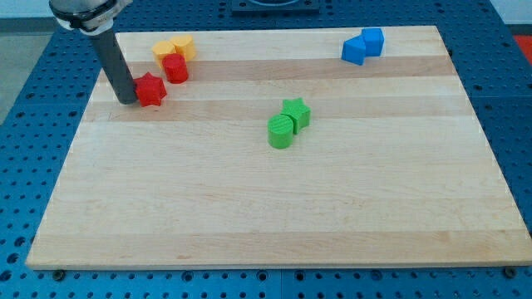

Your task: Keep the red star at the center of the board

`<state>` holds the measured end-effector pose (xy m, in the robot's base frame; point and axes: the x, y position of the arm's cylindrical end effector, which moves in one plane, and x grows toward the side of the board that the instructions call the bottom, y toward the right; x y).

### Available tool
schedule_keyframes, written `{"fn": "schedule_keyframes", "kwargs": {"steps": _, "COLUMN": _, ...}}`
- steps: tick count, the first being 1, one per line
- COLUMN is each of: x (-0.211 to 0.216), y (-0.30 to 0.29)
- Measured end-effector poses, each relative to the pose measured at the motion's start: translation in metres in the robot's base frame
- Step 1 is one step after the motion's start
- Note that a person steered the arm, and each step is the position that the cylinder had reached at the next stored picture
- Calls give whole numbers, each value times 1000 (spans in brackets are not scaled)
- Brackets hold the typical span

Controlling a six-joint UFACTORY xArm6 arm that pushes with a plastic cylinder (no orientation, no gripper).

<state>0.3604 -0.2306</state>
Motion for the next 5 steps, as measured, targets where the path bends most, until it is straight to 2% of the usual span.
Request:
{"fn": "schedule_keyframes", "kwargs": {"steps": 1, "x": 25, "y": 19}}
{"fn": "schedule_keyframes", "kwargs": {"steps": 2, "x": 6, "y": 36}}
{"fn": "schedule_keyframes", "kwargs": {"steps": 3, "x": 14, "y": 21}}
{"fn": "schedule_keyframes", "kwargs": {"steps": 4, "x": 61, "y": 58}}
{"fn": "schedule_keyframes", "kwargs": {"steps": 5, "x": 125, "y": 131}}
